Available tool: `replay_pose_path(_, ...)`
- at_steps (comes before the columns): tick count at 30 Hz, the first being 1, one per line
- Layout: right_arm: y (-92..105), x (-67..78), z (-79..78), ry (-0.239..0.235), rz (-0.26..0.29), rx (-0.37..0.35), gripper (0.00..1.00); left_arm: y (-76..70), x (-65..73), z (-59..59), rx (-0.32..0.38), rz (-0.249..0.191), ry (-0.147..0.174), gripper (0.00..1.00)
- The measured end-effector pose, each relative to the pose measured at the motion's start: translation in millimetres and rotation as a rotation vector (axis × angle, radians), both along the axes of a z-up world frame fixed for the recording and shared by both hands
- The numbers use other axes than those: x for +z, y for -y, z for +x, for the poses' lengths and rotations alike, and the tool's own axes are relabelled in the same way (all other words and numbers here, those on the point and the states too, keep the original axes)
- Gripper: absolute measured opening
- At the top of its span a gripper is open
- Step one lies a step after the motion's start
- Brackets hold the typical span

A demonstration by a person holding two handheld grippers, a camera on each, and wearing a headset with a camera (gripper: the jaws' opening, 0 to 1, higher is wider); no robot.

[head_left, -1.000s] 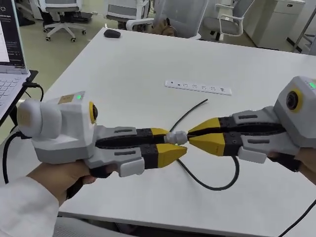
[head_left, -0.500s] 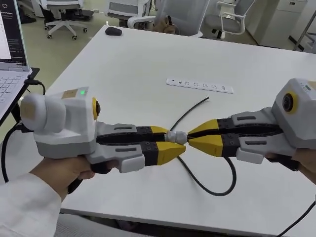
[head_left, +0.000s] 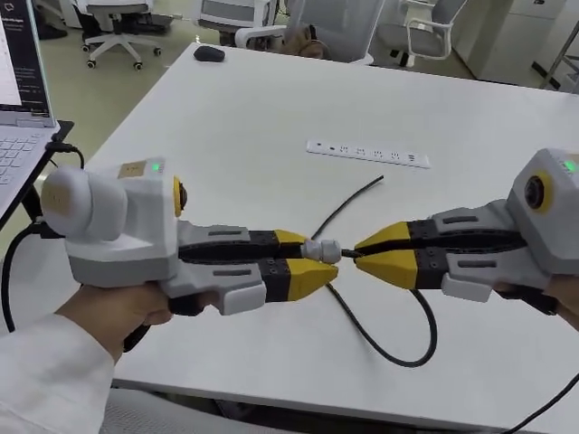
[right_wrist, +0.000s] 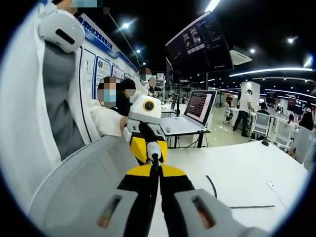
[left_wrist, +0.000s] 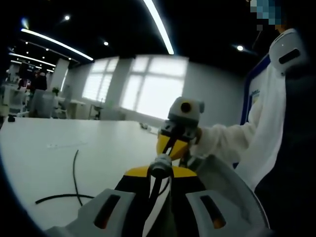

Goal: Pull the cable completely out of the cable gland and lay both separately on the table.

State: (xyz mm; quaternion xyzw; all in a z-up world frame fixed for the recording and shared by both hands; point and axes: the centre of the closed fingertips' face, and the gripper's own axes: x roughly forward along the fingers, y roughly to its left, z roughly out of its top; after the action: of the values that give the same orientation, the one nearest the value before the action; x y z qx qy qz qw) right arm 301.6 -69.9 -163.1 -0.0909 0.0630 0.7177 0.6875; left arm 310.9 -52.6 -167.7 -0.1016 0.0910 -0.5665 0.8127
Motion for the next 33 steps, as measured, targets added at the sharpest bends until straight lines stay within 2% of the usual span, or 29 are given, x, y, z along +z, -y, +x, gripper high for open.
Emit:
replay_pose_path(8,25.4,-15.8,10.6,-0.009,-0.05,-0.062,0.03,-2.7,0.9,3.2,0.018,-0.014,-0.014,0.16)
replay_pose_path(18,42.8,-40.2,17.6,-0.047,-0.092,-0.116,0.03,-1.9,-4.4,3.9,0.019,0.013,-0.021,0.16)
replay_pose_path(26,51.7,-48.2,20.9,-0.056,-0.113,-0.146,0.03,-2.5,-6.0,5.3,0.027,0.018,-0.028,0.16)
replay_pose_path(31,52.6,-49.5,18.8,-0.044,-0.127,-0.149,0.03,-0.9,-9.1,5.3,0.027,0.041,-0.024,0.16)
replay_pose_path(33,53.5,-50.0,17.6,-0.054,-0.133,-0.148,0.04,-1.2,-10.3,5.8,0.029,0.047,-0.025,0.16)
